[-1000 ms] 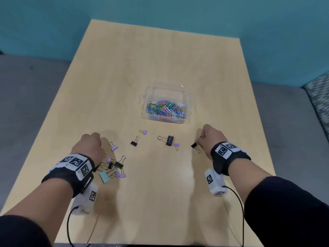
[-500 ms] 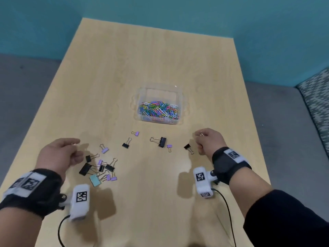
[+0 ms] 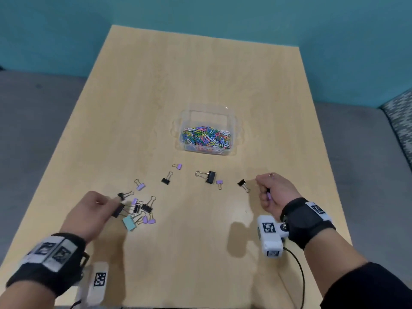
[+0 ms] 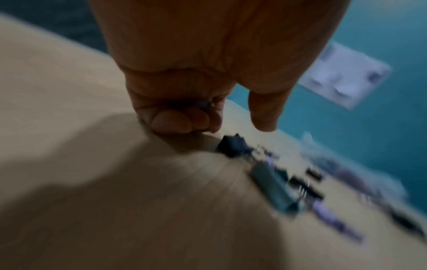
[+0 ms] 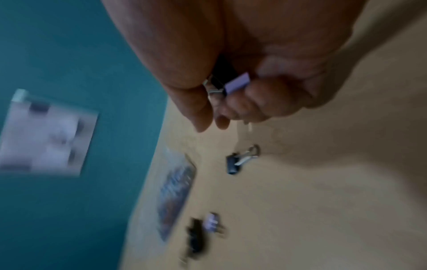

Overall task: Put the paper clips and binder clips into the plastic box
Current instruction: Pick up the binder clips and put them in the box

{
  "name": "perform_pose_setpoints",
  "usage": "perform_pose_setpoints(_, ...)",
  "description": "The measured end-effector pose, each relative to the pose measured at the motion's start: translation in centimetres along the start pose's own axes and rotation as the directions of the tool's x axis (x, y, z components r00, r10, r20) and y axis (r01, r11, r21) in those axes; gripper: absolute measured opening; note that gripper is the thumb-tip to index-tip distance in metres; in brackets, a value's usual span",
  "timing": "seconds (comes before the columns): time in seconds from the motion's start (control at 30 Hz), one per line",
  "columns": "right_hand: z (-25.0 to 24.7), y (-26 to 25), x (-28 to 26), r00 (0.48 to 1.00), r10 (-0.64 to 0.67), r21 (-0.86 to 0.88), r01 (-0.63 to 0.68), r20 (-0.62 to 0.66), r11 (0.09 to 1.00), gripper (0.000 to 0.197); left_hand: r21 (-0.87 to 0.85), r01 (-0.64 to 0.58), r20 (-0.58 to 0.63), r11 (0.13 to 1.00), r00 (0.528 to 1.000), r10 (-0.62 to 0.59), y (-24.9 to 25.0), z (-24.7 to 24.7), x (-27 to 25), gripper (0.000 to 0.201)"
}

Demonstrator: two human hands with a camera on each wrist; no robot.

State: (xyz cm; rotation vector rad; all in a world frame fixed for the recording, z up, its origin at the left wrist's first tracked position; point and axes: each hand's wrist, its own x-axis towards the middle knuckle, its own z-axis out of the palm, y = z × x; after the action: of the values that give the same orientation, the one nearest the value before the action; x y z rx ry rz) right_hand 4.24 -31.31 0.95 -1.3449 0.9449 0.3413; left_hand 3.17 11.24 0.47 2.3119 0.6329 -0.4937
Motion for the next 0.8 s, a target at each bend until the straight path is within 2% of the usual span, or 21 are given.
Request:
perform_pose_setpoints(0.03, 0.3, 0.1, 0.1, 0.995, -0.1, -0.276, 0.089, -0.025, 0.957, 0.023, 0.169, -0.038, 0.016, 0.985, 0.999, 0.036, 0.5, 0.2, -0.6, 0.041)
perform_pose_setpoints(0.07, 0.7, 0.2, 0.1, 0.978, -0.209, -0.532, 0.166, -0.021, 0.83, 0.03, 0.286, -0.075, 0.035, 0.955, 0.997, 0.068, 1.0, 0.3, -1.0, 0.046)
perform_pose_setpoints(0.1, 1.1, 0.3, -0.1, 0.958, -0.287, -0.699, 0.209, 0.005, 0.684, 0.035, 0.356, -0.106, 0.051, 0.929, 0.994, 0.094, 1.4, 0.5, -1.2, 0.047)
perform_pose_setpoints(0.13, 1.6, 0.2, -0.3, 0.949, -0.313, -0.797, 0.222, 0.044, 0.561, 0.039, 0.4, -0.128, 0.06, 0.907, 0.992, 0.114, 1.7, 0.7, -1.3, 0.045)
perform_pose_setpoints(0.2, 2.5, 0.0, -0.3, 0.938, -0.327, -0.902, 0.239, 0.118, 0.361, 0.043, 0.433, -0.146, 0.06, 0.889, 0.989, 0.134, 1.9, 1.0, -1.3, 0.039)
perform_pose_setpoints(0.23, 2.8, -0.2, -0.1, 0.934, -0.33, -0.926, 0.24, 0.138, 0.291, 0.042, 0.425, -0.148, 0.055, 0.893, 0.989, 0.138, 1.9, 1.1, -1.2, 0.036)
perform_pose_setpoints(0.3, 3.2, -0.4, 0.6, 0.928, -0.334, -0.944, 0.249, 0.168, 0.217, 0.036, 0.391, -0.148, 0.048, 0.908, 0.989, 0.14, 2.0, 1.0, -1.0, 0.035)
perform_pose_setpoints(0.37, 3.6, -0.7, 1.0, 0.926, -0.323, -0.945, 0.266, 0.196, 0.19, 0.031, 0.353, -0.14, 0.047, 0.925, 0.99, 0.132, 1.9, 0.9, -0.9, 0.034)
perform_pose_setpoints(0.47, 3.8, -1.0, 1.3, 0.927, -0.32, -0.946, 0.263, 0.194, 0.187, 0.024, 0.323, -0.128, 0.048, 0.938, 0.992, 0.119, 1.7, 0.8, -0.9, 0.034)
perform_pose_setpoints(0.5, 3.8, -1.0, 1.3, 0.929, -0.323, -0.943, 0.257, 0.182, 0.21, 0.021, 0.323, -0.128, 0.043, 0.938, 0.992, 0.121, 1.8, 0.8, -0.9, 0.035)
perform_pose_setpoints(0.53, 3.8, -1.0, 1.2, 0.935, -0.318, -0.926, 0.252, 0.157, 0.282, 0.02, 0.326, -0.131, 0.038, 0.936, 0.991, 0.126, 1.8, 0.8, -0.9, 0.036)
perform_pose_setpoints(0.57, 3.7, -1.0, 1.2, 0.947, -0.294, -0.864, 0.253, 0.129, 0.436, 0.02, 0.331, -0.136, 0.033, 0.934, 0.991, 0.132, 1.8, 0.9, -0.9, 0.036)
perform_pose_setpoints(0.6, 3.6, -1.0, 0.9, 0.964, -0.238, -0.708, 0.248, 0.115, 0.661, 0.022, 0.337, -0.142, 0.029, 0.931, 0.99, 0.14, 1.8, 1.0, -0.9, 0.036)
perform_pose_setpoints(0.63, 3.3, -0.9, 0.7, 0.983, -0.138, -0.434, 0.178, 0.123, 0.883, 0.023, 0.337, -0.148, 0.024, 0.93, 0.989, 0.149, 1.6, 1.0, -0.9, 0.035)
perform_pose_setpoints(0.67, 2.9, -0.9, 0.4, 0.984, -0.01, -0.099, 0.028, 0.176, 0.995, 0.024, 0.329, -0.153, 0.02, 0.932, 0.988, 0.155, 1.4, 1.1, -0.9, 0.034)
perform_pose_setpoints(0.7, 2.5, -0.8, -0.1, 0.96, 0.081, 0.159, -0.127, 0.266, 0.979, 0.025, 0.312, -0.159, 0.019, 0.937, 0.987, 0.161, 1.2, 1.1, -1.0, 0.032)
perform_pose_setpoints(0.73, 2.2, -0.8, -0.8, 0.932, 0.111, 0.314, -0.226, 0.345, 0.922, 0.024, 0.292, -0.166, 0.033, 0.942, 0.986, 0.164, 1.0, 1.0, -1.2, 0.029)
perform_pose_setpoints(0.8, 2.0, -0.5, -2.1, 0.906, 0.071, 0.435, -0.268, 0.418, 0.86, 0.018, 0.241, -0.192, 0.101, 0.951, 0.98, 0.172, 0.7, 0.9, -1.4, 0.025)
